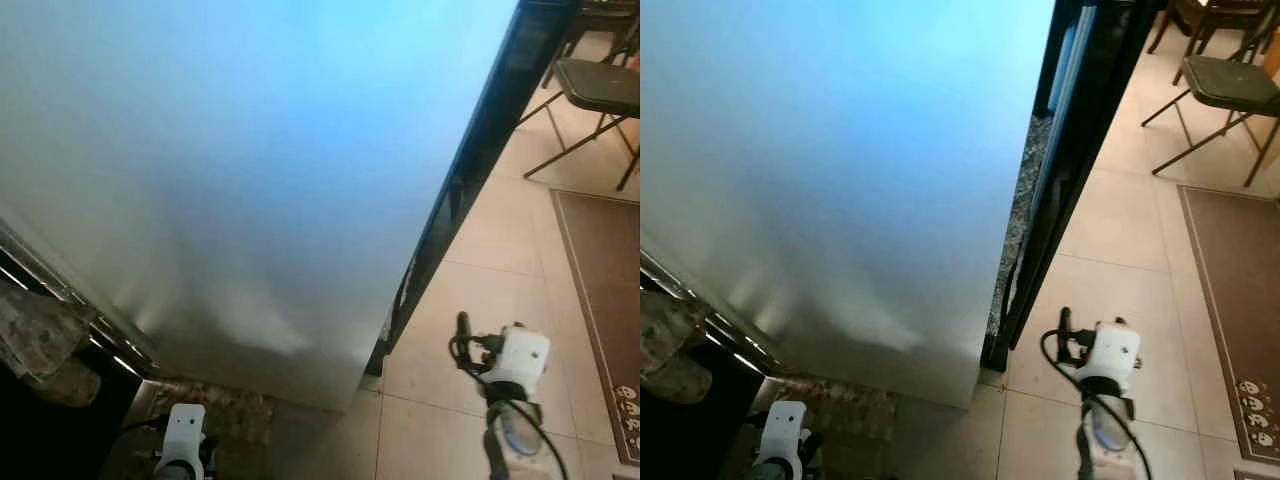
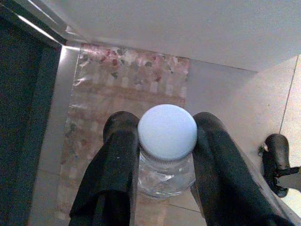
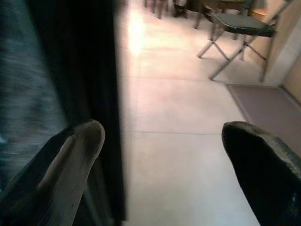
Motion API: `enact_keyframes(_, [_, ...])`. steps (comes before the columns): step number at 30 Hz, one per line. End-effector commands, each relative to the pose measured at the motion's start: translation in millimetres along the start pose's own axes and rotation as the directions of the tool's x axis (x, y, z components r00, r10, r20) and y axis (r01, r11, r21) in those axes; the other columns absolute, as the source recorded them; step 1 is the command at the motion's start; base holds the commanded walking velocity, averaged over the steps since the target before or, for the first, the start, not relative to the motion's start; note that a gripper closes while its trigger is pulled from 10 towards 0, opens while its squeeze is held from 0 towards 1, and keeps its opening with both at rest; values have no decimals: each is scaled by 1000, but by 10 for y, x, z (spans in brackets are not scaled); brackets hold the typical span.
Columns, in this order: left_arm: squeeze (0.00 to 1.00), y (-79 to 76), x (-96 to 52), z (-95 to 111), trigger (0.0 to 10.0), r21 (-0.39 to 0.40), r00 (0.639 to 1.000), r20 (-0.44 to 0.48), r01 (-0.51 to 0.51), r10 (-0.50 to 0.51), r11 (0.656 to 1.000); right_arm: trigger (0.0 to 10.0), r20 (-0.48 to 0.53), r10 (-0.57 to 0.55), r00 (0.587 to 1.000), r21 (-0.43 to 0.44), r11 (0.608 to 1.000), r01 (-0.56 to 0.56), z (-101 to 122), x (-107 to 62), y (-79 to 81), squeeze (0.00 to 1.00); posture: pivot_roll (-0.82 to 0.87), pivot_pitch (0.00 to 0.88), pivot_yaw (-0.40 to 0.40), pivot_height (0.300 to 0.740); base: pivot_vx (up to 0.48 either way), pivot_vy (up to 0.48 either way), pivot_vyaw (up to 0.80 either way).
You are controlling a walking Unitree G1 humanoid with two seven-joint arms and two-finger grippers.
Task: Restocking fridge
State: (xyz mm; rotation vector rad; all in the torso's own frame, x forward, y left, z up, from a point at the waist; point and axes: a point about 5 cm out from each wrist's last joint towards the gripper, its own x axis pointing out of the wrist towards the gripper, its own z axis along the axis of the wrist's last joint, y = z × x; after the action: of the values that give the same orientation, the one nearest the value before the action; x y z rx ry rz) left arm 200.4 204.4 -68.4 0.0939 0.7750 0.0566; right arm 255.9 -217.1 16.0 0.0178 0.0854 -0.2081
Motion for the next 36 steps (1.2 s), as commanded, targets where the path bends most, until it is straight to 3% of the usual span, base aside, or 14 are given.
enact_keyframes(1, [0,-5,-13,-41,10000,2,1000,-9,-5,5,1000,10000,18,0,1000,-16,1000,1,-4,-75,-4,0,-82,96,8,740,0,0,0])
enact_keyframes(7, [0,-8,-17,-47,10000,3,1000,-5,-7,7,1000,10000,121,21,992,-56,998,-14,238,-110,19,0,-83,83,1,740,0,0,0])
enact_keyframes(11, [0,-9,-22,-59,10000,1,1000,-6,-11,11,1000,10000,167,-52,985,-39,997,59,406,-14,-120,0,-84,77,0,740,0,0,0])
enact_keyframes(15, [0,-5,-23,-62,10000,1,1000,-5,-10,10,1000,10000,204,-48,978,-32,998,56,557,94,-127,0,-87,78,-1,740,0,0,0])
enact_keyframes(17, [0,-2,-21,-49,10000,-11,1000,4,-8,8,1000,10000,263,-8,965,-34,999,17,783,243,-14,0,-85,92,-7,740,0,0,0])
enact_keyframes(25, [0,14,-22,-50,10000,-32,1000,2,-19,19,999,10000,266,3,964,-32,999,5,803,184,110,0,-66,117,-7,740,0,0,0])
enact_keyframes(29, [0,28,-24,-59,10000,-36,1000,-5,-29,29,999,10000,127,-67,990,-6,998,68,445,14,-32,0,-72,130,-7,740,0,0,0])
enact_keyframes(32, [0,35,-29,-79,10000,-35,999,-15,-30,30,999,10000,-46,-59,997,1,998,59,53,-124,-105,0,-78,136,-8,740,0,0,0])
enact_keyframes(33, [0,34,-30,-91,10000,-33,999,-24,-31,30,999,10000,-182,-58,982,-20,998,55,-219,-228,-160,0,-79,138,-10,740,0,0,0])
enact_keyframes(34, [0,34,-30,-91,10000,-33,999,-24,-31,30,999,10000,-182,-58,982,-20,998,55,-219,-228,-160,0,-79,138,-10,740,0,0,0])
enact_keyframes(35, [0,39,-32,-102,10000,-49,999,-32,-39,38,998,10000,-313,-69,947,-45,997,58,-490,-386,-234,0,-81,138,-12,740,0,0,0])
enact_keyframes(36, [0,39,-32,-102,10000,-49,999,-32,-39,38,998,10000,-313,-69,947,-45,997,58,-490,-386,-234,0,-81,138,-12,740,0,0,0])
